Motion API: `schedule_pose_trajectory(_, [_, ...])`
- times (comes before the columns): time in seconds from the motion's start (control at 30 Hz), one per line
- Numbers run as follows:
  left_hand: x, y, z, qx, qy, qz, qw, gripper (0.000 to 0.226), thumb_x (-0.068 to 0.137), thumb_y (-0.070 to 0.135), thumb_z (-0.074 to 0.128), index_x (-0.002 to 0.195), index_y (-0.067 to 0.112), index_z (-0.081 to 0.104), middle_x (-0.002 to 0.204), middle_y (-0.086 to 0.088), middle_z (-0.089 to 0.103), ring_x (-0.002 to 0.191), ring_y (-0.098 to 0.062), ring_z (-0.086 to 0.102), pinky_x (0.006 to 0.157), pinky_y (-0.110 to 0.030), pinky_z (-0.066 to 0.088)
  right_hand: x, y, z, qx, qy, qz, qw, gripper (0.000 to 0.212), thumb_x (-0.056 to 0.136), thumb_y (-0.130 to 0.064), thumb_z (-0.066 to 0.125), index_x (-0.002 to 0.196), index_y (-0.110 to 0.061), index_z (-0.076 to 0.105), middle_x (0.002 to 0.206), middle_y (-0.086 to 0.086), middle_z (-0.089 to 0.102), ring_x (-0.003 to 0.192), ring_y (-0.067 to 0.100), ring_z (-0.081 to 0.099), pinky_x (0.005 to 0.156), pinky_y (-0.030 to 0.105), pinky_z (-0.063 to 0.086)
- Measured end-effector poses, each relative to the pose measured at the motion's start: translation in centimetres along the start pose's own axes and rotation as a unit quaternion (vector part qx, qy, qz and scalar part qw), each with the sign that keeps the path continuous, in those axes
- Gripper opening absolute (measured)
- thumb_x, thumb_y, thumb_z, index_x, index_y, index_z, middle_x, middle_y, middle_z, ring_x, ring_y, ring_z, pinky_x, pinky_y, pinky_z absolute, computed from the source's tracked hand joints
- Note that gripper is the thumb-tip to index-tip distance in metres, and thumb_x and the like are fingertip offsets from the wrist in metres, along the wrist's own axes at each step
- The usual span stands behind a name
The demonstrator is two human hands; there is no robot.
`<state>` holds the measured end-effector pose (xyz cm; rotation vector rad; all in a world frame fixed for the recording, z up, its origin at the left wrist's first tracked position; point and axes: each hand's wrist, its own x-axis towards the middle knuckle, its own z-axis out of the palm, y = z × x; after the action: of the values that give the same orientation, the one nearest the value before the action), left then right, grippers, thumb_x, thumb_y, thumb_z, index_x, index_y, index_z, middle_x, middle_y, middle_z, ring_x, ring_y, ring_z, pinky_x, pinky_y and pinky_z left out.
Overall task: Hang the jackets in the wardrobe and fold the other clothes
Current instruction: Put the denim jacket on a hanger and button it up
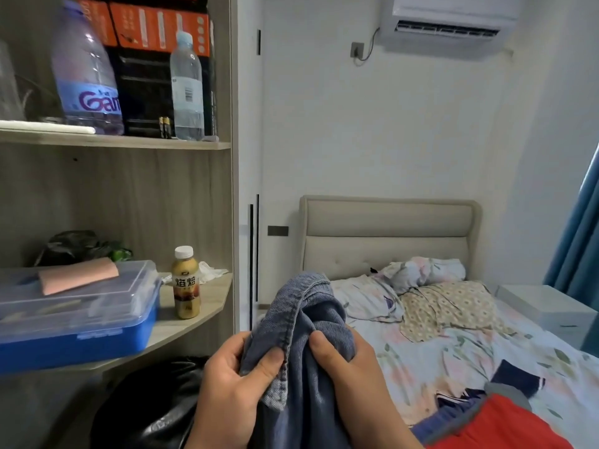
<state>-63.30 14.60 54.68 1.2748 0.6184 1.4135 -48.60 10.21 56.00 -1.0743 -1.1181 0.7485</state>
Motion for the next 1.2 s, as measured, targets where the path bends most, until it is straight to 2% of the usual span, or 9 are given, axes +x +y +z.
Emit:
schedule_pose_trajectory(0.07, [2.4, -0.8, -1.1, -0.001, -0.012, -0.003, 1.000, 0.021, 0.066, 0.013, 0.087, 0.082, 0.016, 0.075, 0.071, -0.013, 0.071, 0.063, -0.016, 0.066, 0.055, -0.020, 0.051, 2.1, 0.7, 1.0, 0.004, 0.000, 0.008, 1.000, 0.037, 0.065, -0.053, 0.074, 0.094, -0.030, 0.074, 0.094, 0.006, 0.076, 0.091, 0.022, 0.073, 0.081, 0.036, 0.057])
schedule_pose_trajectory(0.17, [5.2, -2.3, -2.1, -0.019, -0.010, -0.008, 1.000, 0.020, 0.065, 0.017, 0.075, 0.085, 0.018, 0.076, 0.077, -0.013, 0.073, 0.067, -0.018, 0.069, 0.058, -0.021, 0.053, 4.9, 1.9, 2.1, 0.021, -0.004, 0.026, 0.999, 0.039, 0.068, -0.050, 0.075, 0.097, -0.024, 0.075, 0.099, 0.010, 0.076, 0.096, 0.026, 0.072, 0.086, 0.041, 0.058])
schedule_pose_trajectory(0.43, [11.8, -5.2, -2.6, -0.068, -0.014, -0.036, 0.997, 0.029, 0.068, 0.022, 0.078, 0.096, 0.016, 0.074, 0.097, -0.019, 0.074, 0.091, -0.035, 0.072, 0.071, -0.031, 0.058, 11.8, 4.8, 2.8, 0.028, 0.009, 0.046, 0.998, 0.038, 0.073, -0.045, 0.075, 0.099, -0.017, 0.073, 0.100, 0.013, 0.075, 0.097, 0.032, 0.071, 0.088, 0.049, 0.056])
schedule_pose_trajectory(0.57, [15.5, -7.0, -1.9, -0.073, -0.006, -0.027, 0.997, 0.032, 0.065, 0.016, 0.085, 0.096, 0.013, 0.075, 0.097, -0.021, 0.074, 0.090, -0.036, 0.072, 0.071, -0.031, 0.058, 16.1, 6.4, 2.5, 0.042, 0.011, 0.044, 0.998, 0.033, 0.073, -0.042, 0.076, 0.094, -0.016, 0.073, 0.096, 0.015, 0.075, 0.091, 0.032, 0.072, 0.083, 0.046, 0.057])
schedule_pose_trajectory(0.73, [21.6, -10.7, -0.7, -0.038, 0.018, -0.024, 0.999, 0.029, 0.067, 0.025, 0.080, 0.094, 0.016, 0.075, 0.094, -0.018, 0.075, 0.087, -0.034, 0.073, 0.067, -0.030, 0.058, 23.0, 9.4, 1.1, 0.059, 0.012, 0.044, 0.997, 0.032, 0.078, -0.032, 0.072, 0.095, -0.005, 0.071, 0.097, 0.023, 0.073, 0.098, 0.047, 0.065, 0.088, 0.059, 0.052])
schedule_pose_trajectory(0.9, [28.7, -15.0, 0.5, 0.052, 0.050, -0.023, 0.997, 0.045, 0.057, 0.051, 0.080, 0.094, 0.025, 0.075, 0.090, -0.010, 0.076, 0.084, -0.029, 0.073, 0.075, -0.045, 0.056, 31.2, 12.7, -0.9, 0.058, -0.018, 0.052, 0.997, 0.025, 0.075, -0.033, 0.074, 0.090, -0.013, 0.074, 0.092, 0.017, 0.075, 0.090, 0.034, 0.071, 0.080, 0.045, 0.057])
schedule_pose_trajectory(1.03, [34.0, -18.0, 1.5, 0.081, 0.086, -0.022, 0.993, 0.049, 0.056, 0.054, 0.078, 0.098, 0.028, 0.074, 0.090, -0.006, 0.077, 0.083, -0.024, 0.074, 0.075, -0.041, 0.054, 37.3, 14.8, -2.0, 0.056, -0.046, 0.059, 0.996, 0.024, 0.072, -0.036, 0.075, 0.092, -0.022, 0.075, 0.093, 0.011, 0.076, 0.090, 0.028, 0.073, 0.079, 0.038, 0.059])
schedule_pose_trajectory(1.13, [37.5, -19.6, 1.9, 0.084, 0.107, -0.021, 0.990, 0.050, 0.057, 0.053, 0.079, 0.099, 0.026, 0.074, 0.090, -0.008, 0.076, 0.083, -0.027, 0.074, 0.075, -0.043, 0.055, 41.3, 16.3, -2.3, 0.060, -0.061, 0.063, 0.994, 0.024, 0.073, -0.034, 0.075, 0.090, -0.016, 0.075, 0.090, 0.012, 0.076, 0.086, 0.026, 0.073, 0.072, 0.030, 0.058])
schedule_pose_trajectory(1.2, [39.5, -20.5, 1.9, 0.078, 0.124, -0.019, 0.989, 0.048, 0.058, 0.050, 0.080, 0.097, 0.023, 0.075, 0.089, -0.010, 0.076, 0.084, -0.030, 0.073, 0.076, -0.046, 0.056, 43.6, 17.1, -2.3, 0.054, -0.064, 0.063, 0.994, 0.030, 0.073, -0.035, 0.076, 0.092, -0.012, 0.074, 0.091, 0.011, 0.076, 0.088, 0.027, 0.073, 0.074, 0.031, 0.059])
